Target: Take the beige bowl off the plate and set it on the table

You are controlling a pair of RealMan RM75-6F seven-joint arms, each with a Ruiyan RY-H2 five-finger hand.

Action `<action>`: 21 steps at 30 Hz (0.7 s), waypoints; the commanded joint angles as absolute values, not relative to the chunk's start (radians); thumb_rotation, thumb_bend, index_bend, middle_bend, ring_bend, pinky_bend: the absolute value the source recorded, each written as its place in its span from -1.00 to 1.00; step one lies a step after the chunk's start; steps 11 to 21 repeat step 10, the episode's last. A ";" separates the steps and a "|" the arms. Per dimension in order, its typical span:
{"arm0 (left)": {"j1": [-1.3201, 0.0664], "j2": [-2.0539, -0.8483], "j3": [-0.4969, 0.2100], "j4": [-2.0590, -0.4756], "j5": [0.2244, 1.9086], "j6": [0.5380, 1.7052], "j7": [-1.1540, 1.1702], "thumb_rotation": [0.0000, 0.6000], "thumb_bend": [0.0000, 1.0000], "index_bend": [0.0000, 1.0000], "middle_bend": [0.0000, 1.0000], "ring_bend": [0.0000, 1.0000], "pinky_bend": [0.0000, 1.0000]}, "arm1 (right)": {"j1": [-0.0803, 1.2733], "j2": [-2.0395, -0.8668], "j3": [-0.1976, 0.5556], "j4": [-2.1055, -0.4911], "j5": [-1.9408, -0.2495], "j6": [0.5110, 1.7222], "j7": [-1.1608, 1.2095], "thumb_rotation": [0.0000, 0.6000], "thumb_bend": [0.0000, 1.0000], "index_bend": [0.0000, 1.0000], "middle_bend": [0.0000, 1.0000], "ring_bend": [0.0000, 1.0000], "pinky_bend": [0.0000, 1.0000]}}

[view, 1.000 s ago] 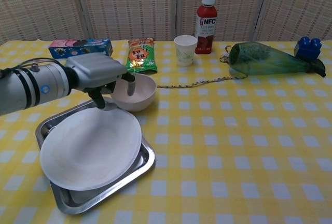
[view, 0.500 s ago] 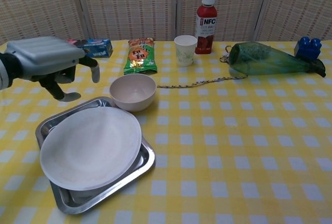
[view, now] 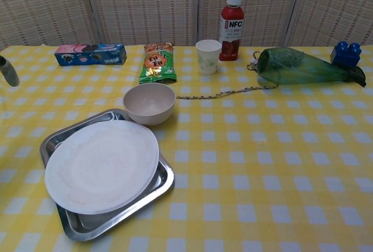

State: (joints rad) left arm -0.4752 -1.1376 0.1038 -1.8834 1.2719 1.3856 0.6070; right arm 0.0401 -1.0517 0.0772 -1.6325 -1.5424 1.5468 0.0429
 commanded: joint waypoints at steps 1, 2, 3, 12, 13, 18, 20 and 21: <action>-0.414 -1.111 0.129 -1.887 1.305 1.442 0.584 1.00 -0.28 -0.17 0.61 0.48 0.79 | 0.049 -1.061 0.075 -1.638 -1.537 1.530 0.015 1.00 -0.93 -0.50 -0.19 -0.14 0.24; -0.398 -1.108 0.132 -1.885 1.312 1.457 0.577 1.00 -0.28 -0.16 0.59 0.46 0.74 | 0.050 -1.063 0.075 -1.640 -1.536 1.528 0.007 1.00 -0.93 -0.50 -0.19 -0.14 0.24; -0.377 -1.107 0.135 -1.879 1.320 1.477 0.565 1.00 -0.28 -0.15 0.57 0.45 0.68 | 0.052 -1.066 0.074 -1.641 -1.536 1.525 -0.001 1.00 -0.93 -0.50 -0.19 -0.14 0.24; -0.274 -1.118 0.136 -1.824 1.329 1.557 0.520 1.00 -0.28 -0.15 0.52 0.38 0.42 | 0.056 -1.078 0.079 -1.644 -1.515 1.513 -0.038 1.00 -0.93 -0.50 -0.19 -0.14 0.24; -0.274 -1.118 0.136 -1.824 1.329 1.557 0.520 1.00 -0.28 -0.15 0.52 0.38 0.42 | 0.056 -1.078 0.079 -1.644 -1.515 1.513 -0.038 1.00 -0.93 -0.50 -0.19 -0.14 0.24; -0.274 -1.118 0.136 -1.824 1.329 1.557 0.520 1.00 -0.28 -0.15 0.52 0.38 0.42 | 0.056 -1.078 0.079 -1.644 -1.515 1.513 -0.038 1.00 -0.93 -0.50 -0.19 -0.14 0.24; -0.274 -1.118 0.136 -1.824 1.329 1.557 0.520 1.00 -0.28 -0.15 0.52 0.38 0.42 | 0.056 -1.078 0.079 -1.644 -1.515 1.513 -0.038 1.00 -0.93 -0.50 -0.19 -0.14 0.24; -0.274 -1.118 0.136 -1.824 1.329 1.557 0.520 1.00 -0.28 -0.15 0.52 0.38 0.42 | 0.056 -1.078 0.079 -1.644 -1.515 1.513 -0.038 1.00 -0.93 -0.50 -0.19 -0.14 0.24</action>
